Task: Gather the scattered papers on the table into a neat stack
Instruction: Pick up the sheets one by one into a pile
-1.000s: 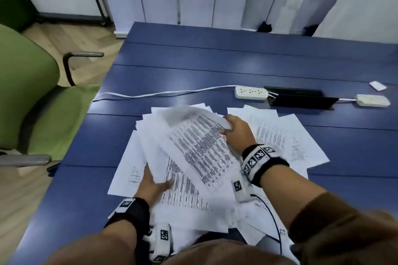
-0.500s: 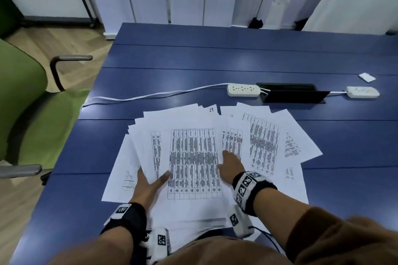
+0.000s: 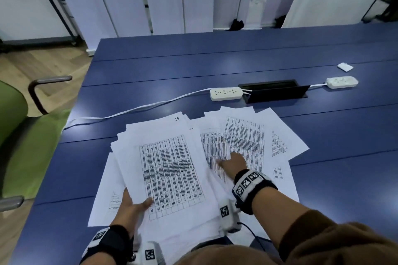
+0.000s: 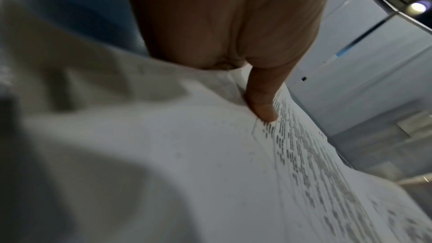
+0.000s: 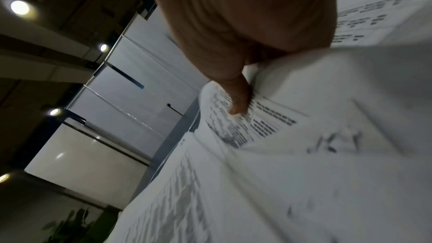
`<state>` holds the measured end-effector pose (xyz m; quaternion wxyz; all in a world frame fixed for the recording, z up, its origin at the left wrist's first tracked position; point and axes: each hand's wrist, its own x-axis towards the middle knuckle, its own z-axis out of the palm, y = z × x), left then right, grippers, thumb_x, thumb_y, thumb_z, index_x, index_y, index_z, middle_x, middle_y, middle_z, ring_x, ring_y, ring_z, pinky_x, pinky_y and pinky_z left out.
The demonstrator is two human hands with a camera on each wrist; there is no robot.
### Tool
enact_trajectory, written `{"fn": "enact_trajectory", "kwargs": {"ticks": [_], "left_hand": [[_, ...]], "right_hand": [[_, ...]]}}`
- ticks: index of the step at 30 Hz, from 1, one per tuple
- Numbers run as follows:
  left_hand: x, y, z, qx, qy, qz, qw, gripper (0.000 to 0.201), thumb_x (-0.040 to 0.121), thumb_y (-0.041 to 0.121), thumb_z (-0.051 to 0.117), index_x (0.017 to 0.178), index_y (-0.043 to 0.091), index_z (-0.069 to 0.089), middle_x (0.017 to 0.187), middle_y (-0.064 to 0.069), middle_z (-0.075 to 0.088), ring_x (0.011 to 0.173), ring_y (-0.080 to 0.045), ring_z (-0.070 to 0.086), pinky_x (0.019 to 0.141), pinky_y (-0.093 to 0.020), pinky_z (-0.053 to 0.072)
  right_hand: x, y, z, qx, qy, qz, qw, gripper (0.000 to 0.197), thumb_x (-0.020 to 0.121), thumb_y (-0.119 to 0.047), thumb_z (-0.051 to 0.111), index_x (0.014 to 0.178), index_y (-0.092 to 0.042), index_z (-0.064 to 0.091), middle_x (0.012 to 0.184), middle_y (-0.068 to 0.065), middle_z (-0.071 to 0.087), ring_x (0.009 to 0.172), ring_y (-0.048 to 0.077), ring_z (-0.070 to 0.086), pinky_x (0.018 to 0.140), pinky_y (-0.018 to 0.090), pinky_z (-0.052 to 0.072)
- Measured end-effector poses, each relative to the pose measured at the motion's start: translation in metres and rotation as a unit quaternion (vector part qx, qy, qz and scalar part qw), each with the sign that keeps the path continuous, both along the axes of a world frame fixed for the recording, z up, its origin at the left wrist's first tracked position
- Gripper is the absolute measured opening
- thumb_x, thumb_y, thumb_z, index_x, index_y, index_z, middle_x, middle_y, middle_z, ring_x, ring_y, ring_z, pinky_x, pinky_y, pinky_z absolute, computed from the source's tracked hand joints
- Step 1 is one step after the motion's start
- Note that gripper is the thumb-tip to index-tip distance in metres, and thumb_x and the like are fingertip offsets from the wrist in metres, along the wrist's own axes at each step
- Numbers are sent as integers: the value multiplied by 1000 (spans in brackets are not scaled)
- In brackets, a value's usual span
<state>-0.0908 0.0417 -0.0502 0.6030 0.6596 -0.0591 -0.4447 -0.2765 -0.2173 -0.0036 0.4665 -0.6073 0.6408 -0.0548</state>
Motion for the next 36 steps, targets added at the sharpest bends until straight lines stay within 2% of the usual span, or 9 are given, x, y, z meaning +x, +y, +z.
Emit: {"fn": "enact_trajectory", "kwargs": {"ticks": [4, 10, 14, 17, 19, 23, 28, 32, 36], "left_hand": [[-1, 4, 10, -18, 36, 16, 999, 66, 84, -16, 56, 138, 18, 38, 134, -5, 55, 128, -26, 46, 114, -45, 25], [-11, -5, 29, -16, 12, 39, 999, 57, 85, -22, 49, 129, 13, 41, 121, -9, 57, 110, -25, 50, 100, -35, 32], [-12, -8, 28, 0, -1, 40, 999, 57, 82, -24, 51, 126, 12, 46, 113, -9, 61, 107, -26, 53, 97, -35, 34], [-8, -4, 17, 18, -14, 39, 999, 65, 80, -19, 58, 136, 10, 42, 124, -12, 60, 113, -27, 54, 101, -37, 35], [-5, -4, 12, 30, -20, 39, 999, 67, 79, -17, 62, 136, 12, 42, 126, -11, 61, 117, -29, 54, 105, -40, 35], [-3, -5, 9, 43, -21, 38, 998, 69, 78, -16, 63, 137, 13, 42, 126, -11, 61, 120, -30, 54, 110, -45, 34], [-2, -5, 9, 51, -23, 37, 998, 68, 79, -15, 64, 135, 16, 43, 123, -7, 62, 119, -29, 54, 109, -43, 34], [-3, -6, 10, 41, -14, 45, 998, 66, 80, -17, 62, 136, 14, 43, 123, -8, 61, 115, -27, 55, 106, -39, 35], [-5, -6, 10, 32, -7, 48, 998, 65, 80, -18, 60, 135, 12, 45, 121, -9, 63, 113, -27, 56, 104, -39, 36]], "right_hand": [[-29, -31, 6, -61, 1, -104, 993, 45, 89, -28, 65, 122, 1, 58, 124, 20, 61, 111, 36, 59, 94, 40, 50], [-72, -63, 0, -64, 238, -100, 964, 62, 82, -45, 68, 129, -11, 48, 131, 18, 40, 125, 37, 38, 99, 50, 41], [-58, -55, -11, -69, 206, -120, 969, 97, 62, -39, 87, 132, -5, 29, 133, 19, 39, 123, 37, 42, 98, 47, 45], [-51, -61, -8, 7, 126, -169, 978, 104, 62, -26, 90, 137, -4, 22, 138, 22, 37, 120, 41, 50, 95, 47, 49], [-53, -62, -2, 44, 169, -160, 972, 107, 60, -36, 89, 137, -2, 23, 141, 22, 36, 126, 38, 44, 101, 45, 44], [-51, -61, 9, 22, 259, -135, 956, 94, 57, -48, 87, 126, -5, 39, 135, 19, 35, 126, 33, 36, 103, 42, 36], [-48, -66, 4, 69, 113, -168, 977, 94, 76, -24, 80, 143, -1, 18, 144, 20, 37, 127, 35, 46, 104, 42, 42], [-71, -68, 0, 24, 18, -221, 975, 53, 87, -18, 68, 130, 3, 48, 131, 22, 55, 116, 38, 56, 89, 36, 46], [-93, -72, 2, -8, 116, -284, 952, 55, 91, -35, 55, 137, -8, 44, 144, 19, 39, 129, 38, 40, 106, 46, 36]]}}
